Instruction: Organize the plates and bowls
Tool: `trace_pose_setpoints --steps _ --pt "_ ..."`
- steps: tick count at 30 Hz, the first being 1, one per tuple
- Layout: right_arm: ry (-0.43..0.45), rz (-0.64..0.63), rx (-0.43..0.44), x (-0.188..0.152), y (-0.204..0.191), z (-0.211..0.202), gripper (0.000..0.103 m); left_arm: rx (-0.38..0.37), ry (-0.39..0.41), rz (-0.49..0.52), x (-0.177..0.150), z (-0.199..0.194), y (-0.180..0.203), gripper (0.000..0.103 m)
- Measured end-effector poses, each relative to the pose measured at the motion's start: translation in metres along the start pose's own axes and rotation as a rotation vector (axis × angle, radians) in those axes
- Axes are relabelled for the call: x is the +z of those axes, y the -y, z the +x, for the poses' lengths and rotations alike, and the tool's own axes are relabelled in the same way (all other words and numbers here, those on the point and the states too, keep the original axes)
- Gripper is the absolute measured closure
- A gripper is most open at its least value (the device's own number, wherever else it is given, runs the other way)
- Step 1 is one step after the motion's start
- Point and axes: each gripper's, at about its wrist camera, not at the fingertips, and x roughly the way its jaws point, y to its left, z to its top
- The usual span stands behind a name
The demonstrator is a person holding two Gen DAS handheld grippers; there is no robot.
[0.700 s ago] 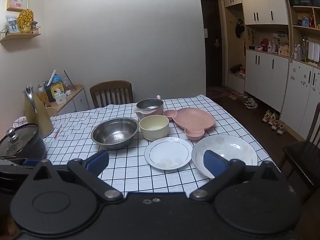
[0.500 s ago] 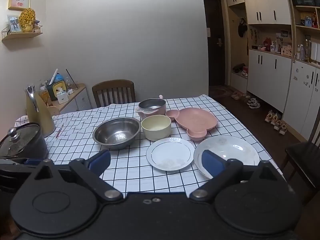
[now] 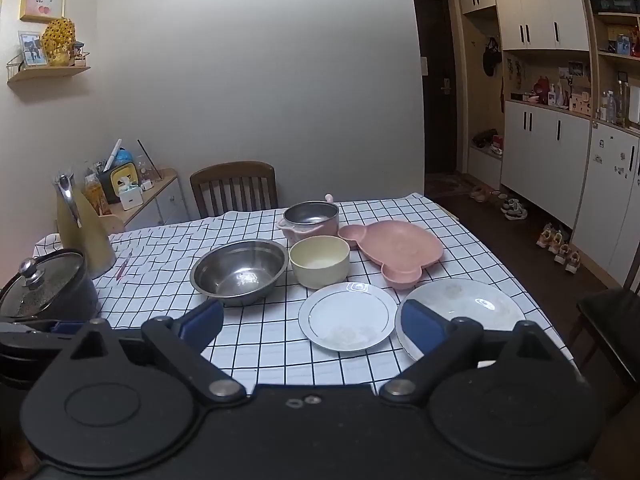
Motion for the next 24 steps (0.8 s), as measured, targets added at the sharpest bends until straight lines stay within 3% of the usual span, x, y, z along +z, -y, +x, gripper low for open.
trace_pose_setpoints --steps 24 --pt "0.021 0.014 -0.011 0.007 -0.002 -0.004 0.007 -0.012 0.046 -0.012 0.005 -0.012 -0.004 0.022"
